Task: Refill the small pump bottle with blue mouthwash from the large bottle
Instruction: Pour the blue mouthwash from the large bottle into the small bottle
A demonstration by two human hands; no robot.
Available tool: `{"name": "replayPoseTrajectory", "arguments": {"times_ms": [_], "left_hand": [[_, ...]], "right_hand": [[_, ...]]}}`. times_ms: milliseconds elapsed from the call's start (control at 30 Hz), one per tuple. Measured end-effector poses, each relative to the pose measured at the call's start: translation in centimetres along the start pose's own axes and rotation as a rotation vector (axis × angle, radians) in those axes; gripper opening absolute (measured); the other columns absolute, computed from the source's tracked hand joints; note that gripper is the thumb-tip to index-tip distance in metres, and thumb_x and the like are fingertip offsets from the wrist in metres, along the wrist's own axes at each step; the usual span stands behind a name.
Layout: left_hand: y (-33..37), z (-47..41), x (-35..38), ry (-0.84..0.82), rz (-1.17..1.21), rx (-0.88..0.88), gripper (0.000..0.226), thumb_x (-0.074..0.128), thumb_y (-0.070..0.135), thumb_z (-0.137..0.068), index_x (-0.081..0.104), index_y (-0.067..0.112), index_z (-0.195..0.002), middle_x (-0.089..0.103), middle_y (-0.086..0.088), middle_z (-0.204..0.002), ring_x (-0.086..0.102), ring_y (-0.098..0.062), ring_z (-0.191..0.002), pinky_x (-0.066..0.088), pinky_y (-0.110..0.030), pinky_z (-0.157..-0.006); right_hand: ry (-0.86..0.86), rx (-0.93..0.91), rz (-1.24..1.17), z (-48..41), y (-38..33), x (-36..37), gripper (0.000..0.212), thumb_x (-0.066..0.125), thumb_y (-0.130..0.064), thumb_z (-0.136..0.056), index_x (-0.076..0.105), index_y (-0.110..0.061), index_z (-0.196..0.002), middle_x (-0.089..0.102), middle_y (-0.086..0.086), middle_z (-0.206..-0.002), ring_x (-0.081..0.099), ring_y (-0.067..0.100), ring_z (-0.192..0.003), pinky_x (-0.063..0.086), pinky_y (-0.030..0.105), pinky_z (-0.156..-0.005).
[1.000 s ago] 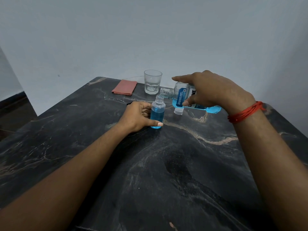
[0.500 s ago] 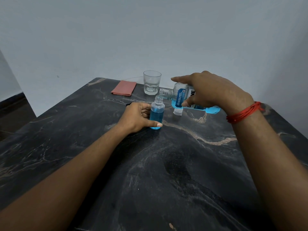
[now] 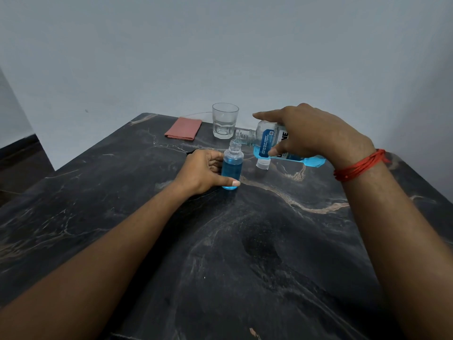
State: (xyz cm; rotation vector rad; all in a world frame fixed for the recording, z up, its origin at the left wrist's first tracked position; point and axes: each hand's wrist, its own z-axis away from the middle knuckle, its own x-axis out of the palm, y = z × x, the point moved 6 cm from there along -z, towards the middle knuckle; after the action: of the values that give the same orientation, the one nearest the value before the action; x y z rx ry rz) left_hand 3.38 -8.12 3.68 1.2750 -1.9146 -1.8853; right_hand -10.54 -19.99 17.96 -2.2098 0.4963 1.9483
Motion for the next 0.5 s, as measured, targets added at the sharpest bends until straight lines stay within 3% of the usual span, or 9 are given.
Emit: {"name": "replayPoseTrajectory", "arguments": {"times_ms": [500], "left_hand": [[-0.14,-0.12,0.08,-0.010,0.013,0.011,0.069,0.096,0.018,-0.057,0.070,0.016,-0.121,0.076,0.000,-0.114,0.073,0.000,-0.093,0.059,-0.020,-0.085]], "right_hand": [[-0.008,0.012,0.005,-0.12,-0.06,-0.02,0.088,0.079,-0.041,-0.080,0.030,-0.046,-0.152,0.059,0.001,-0.139,0.053,0.026,-0.125,0.050,0.045,-0.094]]}}
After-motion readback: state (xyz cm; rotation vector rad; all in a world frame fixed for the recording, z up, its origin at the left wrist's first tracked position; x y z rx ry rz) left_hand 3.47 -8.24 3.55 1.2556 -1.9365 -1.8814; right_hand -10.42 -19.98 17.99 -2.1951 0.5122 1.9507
